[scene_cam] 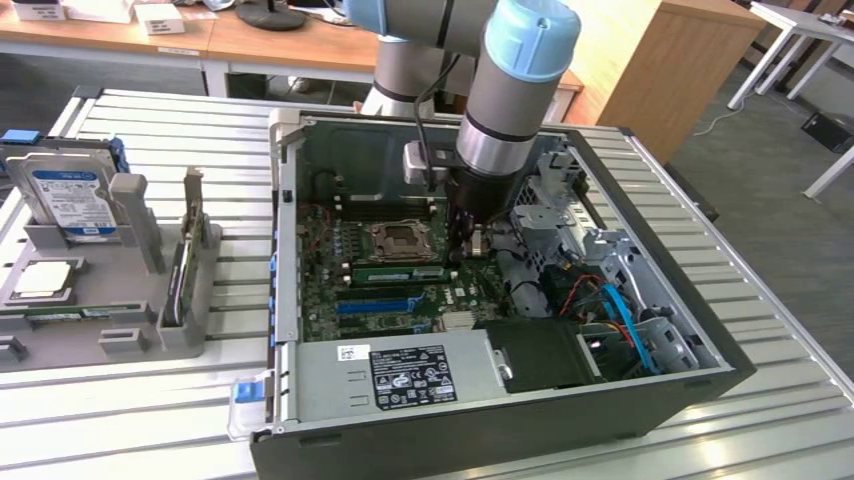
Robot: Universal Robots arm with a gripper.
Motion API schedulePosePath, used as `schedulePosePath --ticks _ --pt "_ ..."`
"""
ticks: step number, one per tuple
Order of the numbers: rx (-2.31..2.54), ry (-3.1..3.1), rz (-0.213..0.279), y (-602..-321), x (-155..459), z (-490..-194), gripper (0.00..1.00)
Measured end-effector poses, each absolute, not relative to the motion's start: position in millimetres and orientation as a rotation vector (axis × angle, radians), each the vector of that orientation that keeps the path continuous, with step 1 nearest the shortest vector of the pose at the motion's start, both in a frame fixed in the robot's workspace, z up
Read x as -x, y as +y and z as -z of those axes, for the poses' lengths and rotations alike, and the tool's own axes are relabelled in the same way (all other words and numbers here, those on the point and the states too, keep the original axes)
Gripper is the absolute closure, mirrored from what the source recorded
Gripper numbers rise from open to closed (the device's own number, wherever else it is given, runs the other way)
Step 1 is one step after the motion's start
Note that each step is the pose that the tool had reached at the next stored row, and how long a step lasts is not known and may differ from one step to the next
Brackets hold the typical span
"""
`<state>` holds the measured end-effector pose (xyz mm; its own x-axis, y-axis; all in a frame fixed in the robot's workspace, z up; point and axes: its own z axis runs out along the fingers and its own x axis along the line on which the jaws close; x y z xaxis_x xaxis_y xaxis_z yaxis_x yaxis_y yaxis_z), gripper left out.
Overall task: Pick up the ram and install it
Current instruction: 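Press down the ram until it locks into place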
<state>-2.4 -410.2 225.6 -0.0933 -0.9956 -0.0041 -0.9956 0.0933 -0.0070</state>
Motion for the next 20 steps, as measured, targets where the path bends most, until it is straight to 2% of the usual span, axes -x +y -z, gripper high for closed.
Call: schedulePosePath --ticks 20 --pt "2.110 2.317 0.004 -410.3 2.4 -223.0 0.89"
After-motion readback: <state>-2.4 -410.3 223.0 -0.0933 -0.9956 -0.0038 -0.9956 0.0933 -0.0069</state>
